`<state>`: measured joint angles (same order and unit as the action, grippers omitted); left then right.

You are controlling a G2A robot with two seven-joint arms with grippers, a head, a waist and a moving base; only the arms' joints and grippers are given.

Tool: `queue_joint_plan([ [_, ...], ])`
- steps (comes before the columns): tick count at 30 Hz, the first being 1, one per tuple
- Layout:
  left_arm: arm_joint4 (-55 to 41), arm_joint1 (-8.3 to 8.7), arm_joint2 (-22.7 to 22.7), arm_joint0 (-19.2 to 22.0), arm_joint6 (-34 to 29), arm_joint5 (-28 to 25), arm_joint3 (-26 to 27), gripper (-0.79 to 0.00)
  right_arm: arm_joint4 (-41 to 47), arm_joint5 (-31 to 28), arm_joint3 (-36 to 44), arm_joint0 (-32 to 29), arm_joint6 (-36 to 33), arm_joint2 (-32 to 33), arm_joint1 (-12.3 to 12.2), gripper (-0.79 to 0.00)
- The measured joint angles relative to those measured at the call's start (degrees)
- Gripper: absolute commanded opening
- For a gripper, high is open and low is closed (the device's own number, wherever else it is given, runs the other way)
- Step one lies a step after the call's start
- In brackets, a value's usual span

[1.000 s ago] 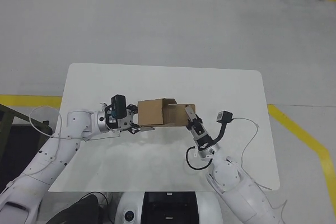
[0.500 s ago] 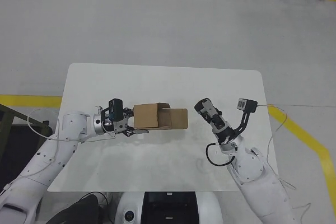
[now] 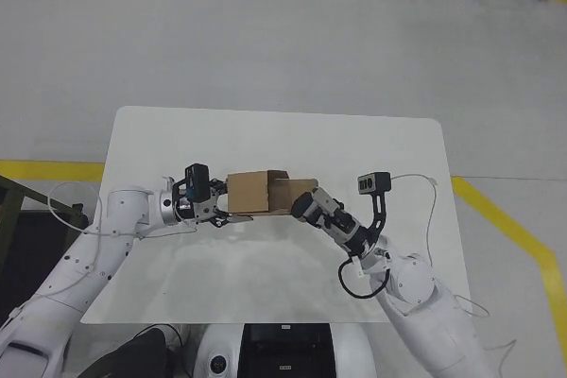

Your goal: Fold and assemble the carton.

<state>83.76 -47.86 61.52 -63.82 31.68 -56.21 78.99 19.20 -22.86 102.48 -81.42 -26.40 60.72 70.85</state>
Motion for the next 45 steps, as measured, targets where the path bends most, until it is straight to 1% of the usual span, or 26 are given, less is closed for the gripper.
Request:
queue_joint_plan([
  [4,-0.02,-0.16,-0.03,0.16,-0.68,0.51,-0.54,-0.277,1.81,1.22,1.03,-0.90,-1.77,-0.33,-0.05,0.000],
  [10,-0.20,-0.44,-0.41,0.08,-1.24,0.68,-0.47,-0.271,6.02,2.11,0.80,-0.76,-4.64,-3.03,0.39,0.000],
  [21,-0.45,-0.37,0.40,-0.49,-1.11,-1.38,1.15,-0.268,5.17,0.10,-4.24,1.77,-2.47,-4.20,1.21,0.000],
  [34,1.19,0.40,0.11,-2.04,-0.13,-1.79,3.60,-0.271,7.29,-0.55,-6.76,4.69,-3.91,-5.79,2.12,0.000],
  [38,1.21,0.64,0.16,-1.95,0.12,-1.79,3.25,-0.274,6.99,-1.07,-6.58,4.39,-3.07,-4.09,1.98,0.000],
  [45,1.50,1.03,0.01,-2.14,0.74,-1.79,2.92,-0.277,3.79,-0.70,-4.85,2.85,-1.57,1.41,1.11,0.000],
])
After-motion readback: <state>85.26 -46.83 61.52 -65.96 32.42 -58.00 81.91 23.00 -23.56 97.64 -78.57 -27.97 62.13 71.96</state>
